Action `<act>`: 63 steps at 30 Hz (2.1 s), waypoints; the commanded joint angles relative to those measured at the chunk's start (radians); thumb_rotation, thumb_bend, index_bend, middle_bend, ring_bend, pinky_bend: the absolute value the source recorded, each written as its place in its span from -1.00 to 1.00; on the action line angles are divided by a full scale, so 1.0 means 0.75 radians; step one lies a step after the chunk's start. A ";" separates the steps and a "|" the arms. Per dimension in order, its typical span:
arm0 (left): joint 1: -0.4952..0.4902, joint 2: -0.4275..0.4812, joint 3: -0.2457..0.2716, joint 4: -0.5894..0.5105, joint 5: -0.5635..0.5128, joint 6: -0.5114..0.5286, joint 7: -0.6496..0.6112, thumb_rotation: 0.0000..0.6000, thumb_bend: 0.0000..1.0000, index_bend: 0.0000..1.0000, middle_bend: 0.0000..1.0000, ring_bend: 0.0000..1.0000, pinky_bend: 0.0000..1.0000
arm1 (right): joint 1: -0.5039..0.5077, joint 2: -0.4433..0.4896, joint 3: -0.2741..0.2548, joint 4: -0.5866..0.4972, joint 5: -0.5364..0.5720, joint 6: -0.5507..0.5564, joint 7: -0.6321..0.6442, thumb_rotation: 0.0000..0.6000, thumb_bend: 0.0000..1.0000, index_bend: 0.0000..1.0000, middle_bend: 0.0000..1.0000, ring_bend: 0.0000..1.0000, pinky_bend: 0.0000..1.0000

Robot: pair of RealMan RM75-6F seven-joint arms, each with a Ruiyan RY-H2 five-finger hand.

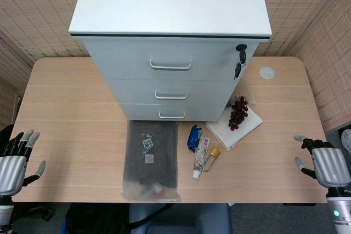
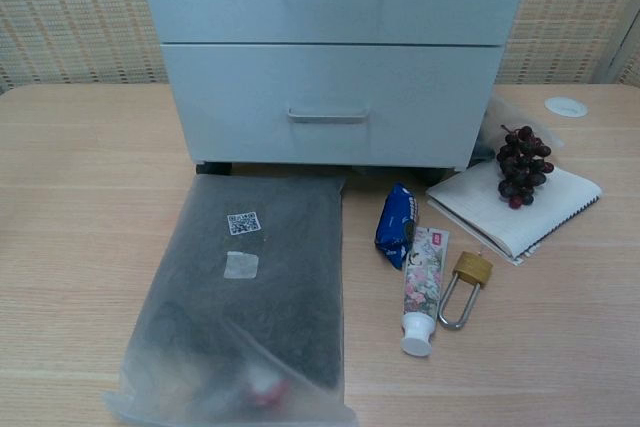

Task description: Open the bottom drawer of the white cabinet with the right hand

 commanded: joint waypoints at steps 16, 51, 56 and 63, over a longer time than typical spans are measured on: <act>-0.006 0.005 -0.001 -0.005 0.010 0.001 -0.009 1.00 -0.25 -0.85 -1.00 -0.95 -0.76 | 0.123 0.075 -0.001 -0.138 -0.082 -0.148 -0.103 1.00 -0.45 -0.43 0.09 -0.02 0.00; -0.017 0.015 0.007 0.008 0.035 -0.006 -0.032 1.00 -0.25 -0.85 -1.00 -0.94 -0.76 | 0.838 -0.348 0.217 -0.133 0.382 -0.769 -0.705 1.00 -0.05 -0.72 0.79 0.82 0.84; -0.019 0.014 0.007 0.010 0.037 -0.006 -0.034 1.00 -0.25 -0.85 -1.00 -0.94 -0.76 | 0.906 -0.391 0.224 -0.092 0.447 -0.791 -0.746 1.00 -0.05 -0.72 0.79 0.82 0.84; -0.018 0.014 0.009 0.016 0.034 -0.007 -0.037 1.00 -0.25 -0.85 -1.00 -0.94 -0.76 | 0.997 -0.447 0.219 -0.021 0.526 -0.821 -0.793 1.00 -0.05 -0.72 0.79 0.82 0.84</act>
